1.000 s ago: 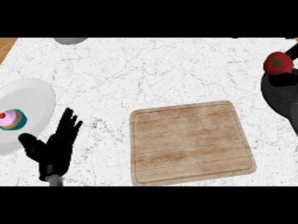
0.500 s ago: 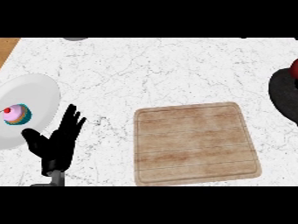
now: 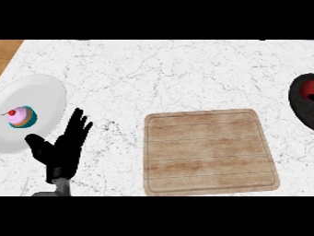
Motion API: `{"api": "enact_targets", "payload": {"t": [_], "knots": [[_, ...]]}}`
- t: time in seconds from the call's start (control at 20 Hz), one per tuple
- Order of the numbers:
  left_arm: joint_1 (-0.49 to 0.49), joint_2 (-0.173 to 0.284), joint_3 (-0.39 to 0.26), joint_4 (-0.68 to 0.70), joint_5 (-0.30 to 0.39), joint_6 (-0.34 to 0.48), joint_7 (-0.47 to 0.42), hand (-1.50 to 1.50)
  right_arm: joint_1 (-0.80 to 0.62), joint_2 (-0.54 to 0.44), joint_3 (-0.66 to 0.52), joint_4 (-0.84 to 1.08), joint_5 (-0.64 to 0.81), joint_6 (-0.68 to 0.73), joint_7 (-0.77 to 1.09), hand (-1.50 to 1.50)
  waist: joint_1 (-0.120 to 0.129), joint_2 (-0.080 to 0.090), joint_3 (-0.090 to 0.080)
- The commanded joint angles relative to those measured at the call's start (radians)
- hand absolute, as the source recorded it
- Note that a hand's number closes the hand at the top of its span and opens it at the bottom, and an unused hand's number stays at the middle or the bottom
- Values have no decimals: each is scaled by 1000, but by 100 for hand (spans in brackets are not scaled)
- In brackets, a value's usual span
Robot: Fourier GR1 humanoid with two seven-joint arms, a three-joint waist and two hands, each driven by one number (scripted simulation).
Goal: Pick the tomato from the cutting board and place it in the pan
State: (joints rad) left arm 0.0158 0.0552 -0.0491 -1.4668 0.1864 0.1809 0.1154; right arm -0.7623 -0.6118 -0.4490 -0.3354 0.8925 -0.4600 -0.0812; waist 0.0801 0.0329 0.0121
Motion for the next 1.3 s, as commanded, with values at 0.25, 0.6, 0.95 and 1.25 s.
{"api": "enact_targets", "payload": {"t": [0.25, 0.6, 0.95, 1.25], "knots": [[9, 3, 17, 17, -1, 20, 22, 0, -74, 7, -261, 5, -324, 159, -304, -150, -31, -7, -2], [6, 23, 24, -19, -3, 33, 76, 0, -27, -91, -417, 84, -505, 441, -400, -150, -48, -14, -4], [51, 2, 21, 20, -1, 12, 6, 0, 141, -144, -470, 124, -595, 764, -594, -150, -68, -21, -7], [84, -18, 4, -36, -18, 44, 37, 0, 192, -170, -409, 85, -604, 854, -604, -150, -69, -29, -10]]}}
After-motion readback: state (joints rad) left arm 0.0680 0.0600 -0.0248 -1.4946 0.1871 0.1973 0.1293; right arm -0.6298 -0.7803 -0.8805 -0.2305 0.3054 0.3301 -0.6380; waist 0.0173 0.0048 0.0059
